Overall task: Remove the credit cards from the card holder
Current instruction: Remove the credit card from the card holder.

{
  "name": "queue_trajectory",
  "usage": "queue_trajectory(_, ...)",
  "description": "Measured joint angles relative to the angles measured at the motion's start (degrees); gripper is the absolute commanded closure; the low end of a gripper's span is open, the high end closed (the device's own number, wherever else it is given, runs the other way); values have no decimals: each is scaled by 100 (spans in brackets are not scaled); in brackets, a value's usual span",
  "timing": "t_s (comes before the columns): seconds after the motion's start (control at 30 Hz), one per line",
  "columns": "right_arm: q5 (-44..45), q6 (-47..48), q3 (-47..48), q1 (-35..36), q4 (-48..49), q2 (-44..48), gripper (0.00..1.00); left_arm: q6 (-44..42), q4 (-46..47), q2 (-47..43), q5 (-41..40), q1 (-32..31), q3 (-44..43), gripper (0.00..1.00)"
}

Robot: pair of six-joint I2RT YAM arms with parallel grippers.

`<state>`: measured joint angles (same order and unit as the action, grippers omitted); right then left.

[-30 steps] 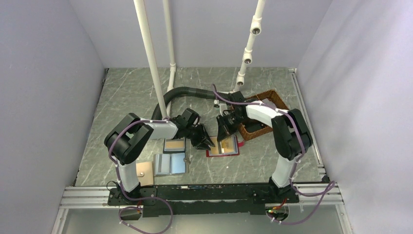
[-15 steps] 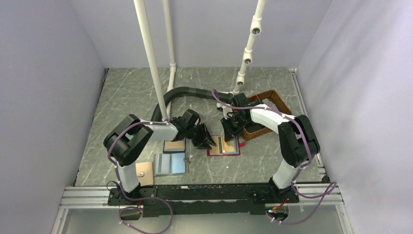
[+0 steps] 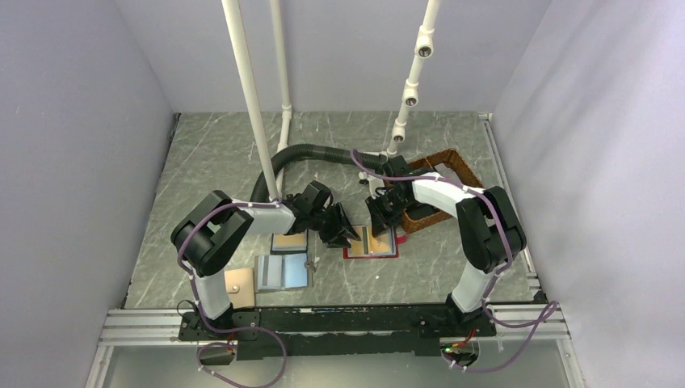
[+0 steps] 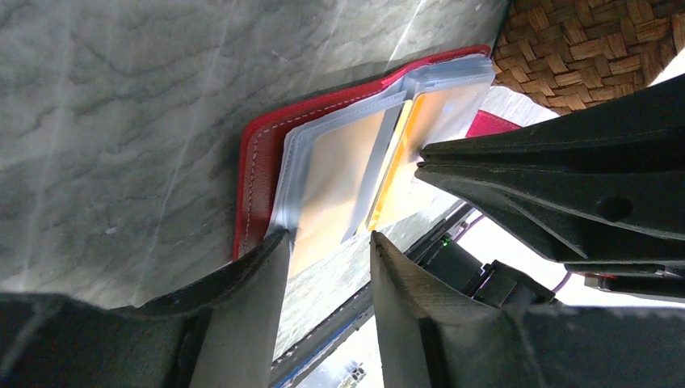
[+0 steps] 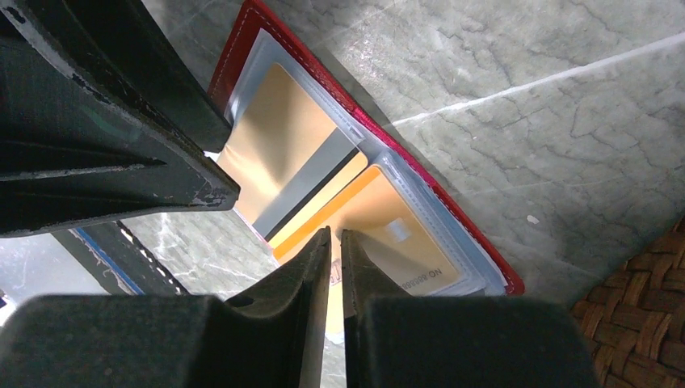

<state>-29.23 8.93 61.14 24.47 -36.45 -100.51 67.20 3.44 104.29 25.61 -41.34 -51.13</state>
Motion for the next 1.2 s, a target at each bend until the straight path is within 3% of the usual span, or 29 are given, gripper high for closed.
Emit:
queue_trajectory(0.53, -61, -17, -2, 35, 15, -94, 88, -44, 1311, 317, 476, -15, 142, 54)
queue_trajectory(1.2, 66, -15, -9, 20, -46, -138, 88, -133, 2065, 570, 876, -94, -24, 56)
